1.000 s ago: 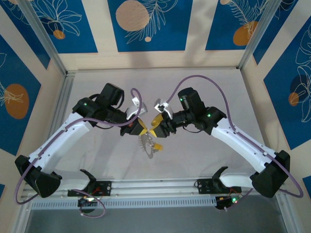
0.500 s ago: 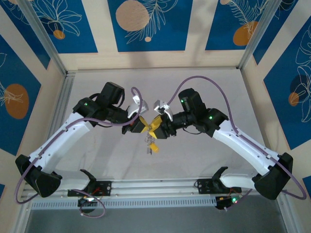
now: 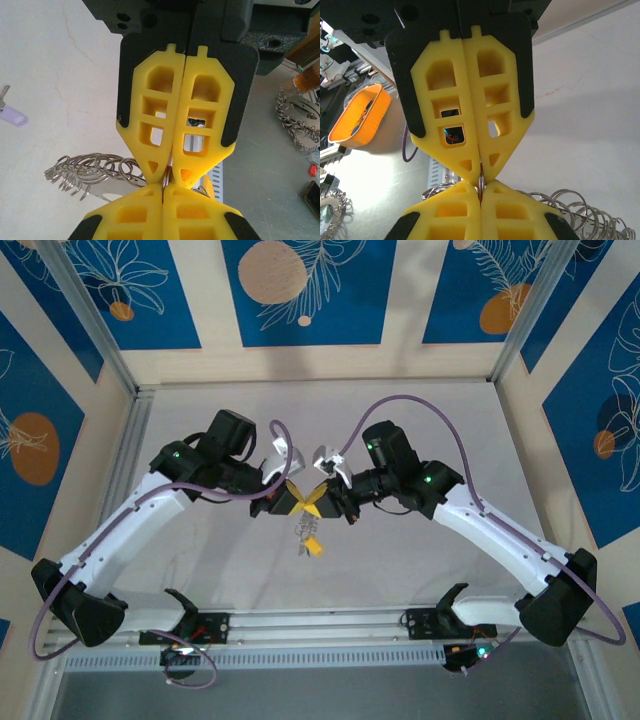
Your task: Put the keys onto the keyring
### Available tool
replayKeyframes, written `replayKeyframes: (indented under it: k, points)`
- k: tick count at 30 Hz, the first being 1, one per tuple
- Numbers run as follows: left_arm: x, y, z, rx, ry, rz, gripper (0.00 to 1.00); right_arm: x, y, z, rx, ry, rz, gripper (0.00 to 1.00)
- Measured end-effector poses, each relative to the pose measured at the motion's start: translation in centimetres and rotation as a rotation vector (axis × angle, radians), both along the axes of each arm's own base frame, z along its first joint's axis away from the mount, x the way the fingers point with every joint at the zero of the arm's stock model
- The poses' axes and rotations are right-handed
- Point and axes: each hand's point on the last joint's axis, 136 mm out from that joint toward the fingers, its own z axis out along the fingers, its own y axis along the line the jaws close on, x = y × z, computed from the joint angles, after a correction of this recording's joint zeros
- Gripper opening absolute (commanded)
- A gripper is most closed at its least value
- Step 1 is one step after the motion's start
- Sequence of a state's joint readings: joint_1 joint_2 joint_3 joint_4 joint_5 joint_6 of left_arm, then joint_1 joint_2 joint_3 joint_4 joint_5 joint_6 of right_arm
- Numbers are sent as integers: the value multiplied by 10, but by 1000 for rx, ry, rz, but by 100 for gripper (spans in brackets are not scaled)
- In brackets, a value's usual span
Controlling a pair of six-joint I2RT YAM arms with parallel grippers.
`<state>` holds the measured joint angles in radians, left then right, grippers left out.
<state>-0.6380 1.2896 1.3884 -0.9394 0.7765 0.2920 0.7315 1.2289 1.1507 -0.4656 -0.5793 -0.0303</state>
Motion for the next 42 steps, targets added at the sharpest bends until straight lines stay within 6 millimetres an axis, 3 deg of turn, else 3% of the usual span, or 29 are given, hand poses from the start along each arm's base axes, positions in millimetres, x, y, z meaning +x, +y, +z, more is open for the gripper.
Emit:
replayKeyframes:
  k: [10, 16, 22, 29, 36, 42]
  points:
    - [0, 0, 3, -9, -15, 1, 0, 2, 0, 2, 8, 6, -7, 0]
    - [0, -2, 19, -83, -60, 7, 0, 5, -6, 19, 104, 12, -40, 0]
    - [5, -4, 24, -110, -65, 17, 29, 5, -6, 24, 153, 30, -59, 0]
    - [5, -1, 30, -176, -28, 42, 33, 3, -8, 32, 228, 12, -78, 0]
    - [-10, 6, 47, -268, 13, 23, 35, 17, -9, 34, 271, 1, -151, 0]
    - [-10, 4, 45, -314, 48, 26, 34, 22, -10, 31, 330, 13, -189, 0]
